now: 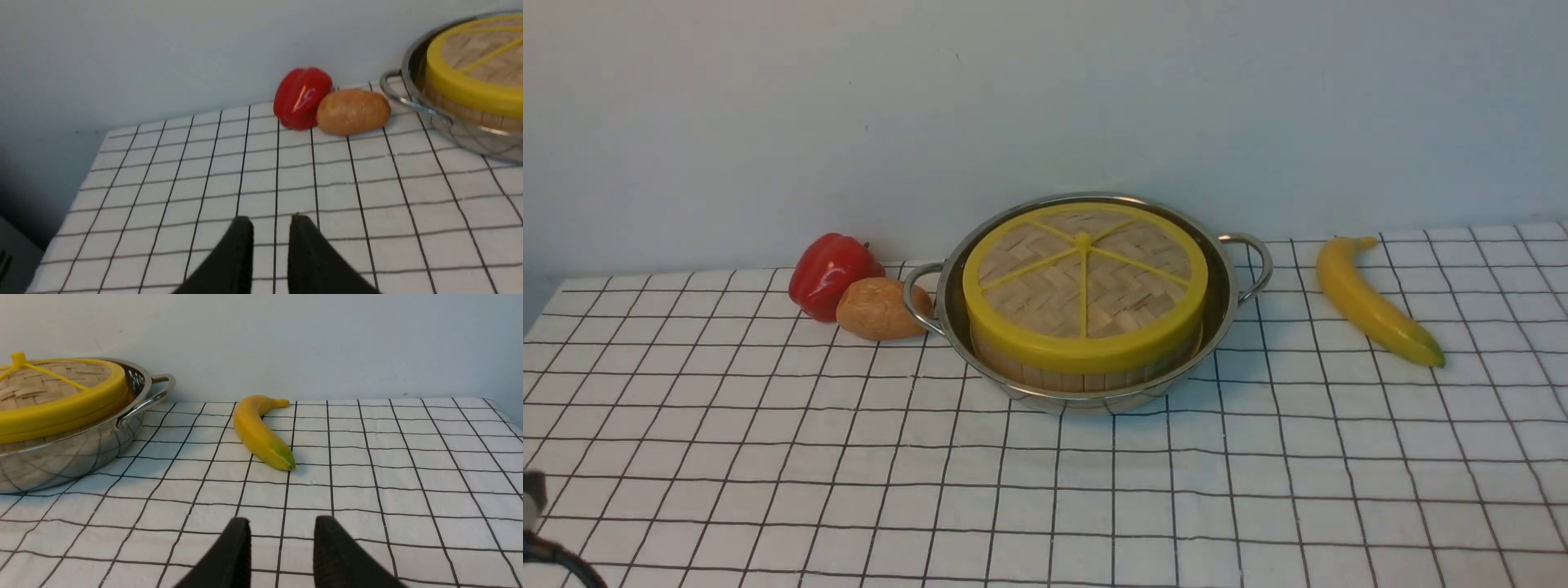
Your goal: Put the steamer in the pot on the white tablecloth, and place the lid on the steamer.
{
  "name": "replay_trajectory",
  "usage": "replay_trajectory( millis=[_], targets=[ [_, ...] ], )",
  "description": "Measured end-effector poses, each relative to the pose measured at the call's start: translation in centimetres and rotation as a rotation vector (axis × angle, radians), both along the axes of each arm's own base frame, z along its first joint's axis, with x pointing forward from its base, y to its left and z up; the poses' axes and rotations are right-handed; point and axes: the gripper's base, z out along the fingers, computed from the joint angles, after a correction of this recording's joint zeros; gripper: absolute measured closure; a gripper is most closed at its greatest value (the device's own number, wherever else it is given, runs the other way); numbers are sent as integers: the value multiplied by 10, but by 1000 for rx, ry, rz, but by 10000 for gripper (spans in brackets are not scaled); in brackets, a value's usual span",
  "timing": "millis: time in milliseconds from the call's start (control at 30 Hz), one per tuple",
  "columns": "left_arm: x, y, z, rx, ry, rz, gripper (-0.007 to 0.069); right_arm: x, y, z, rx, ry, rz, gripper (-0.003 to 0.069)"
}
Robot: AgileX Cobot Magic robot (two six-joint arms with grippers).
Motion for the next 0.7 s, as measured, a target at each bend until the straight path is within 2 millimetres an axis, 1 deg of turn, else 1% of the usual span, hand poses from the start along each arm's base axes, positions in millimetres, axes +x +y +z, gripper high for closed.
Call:
replay_trajectory(
  millis=[33,67,100,133,167,200,233,267,367,500,567,700],
  targets=[
    [-2,0,-6,2,5,0,497,0,0,0,0,0,0,419],
    [-5,0,-18,1,20,1,497,0,0,0,0,0,0,419],
    [-5,0,-18,1,20,1,497,0,0,0,0,0,0,419],
    [-9,0,-30,2,22,1,497,0,0,0,0,0,0,419],
    [-10,-1,-32,2,21,1,497,0,0,0,0,0,0,419],
    [-13,-1,-41,3,0,3,492,0,0,0,0,0,0,419],
    [-16,-1,-46,3,-15,4,489,0,0,0,0,0,0,419],
    [-16,-1,-47,3,-16,4,489,0,0,0,0,0,0,419],
    [-22,-1,-63,5,-52,5,487,0,0,0,0,0,0,419],
    [-24,-1,-81,0,-49,7,487,0,0,0,0,0,0,419],
    [-25,-1,-84,-8,-54,10,486,0,0,0,0,0,0,419],
    [-25,-1,-83,-21,-76,17,476,0,0,0,0,0,0,419]
  ],
)
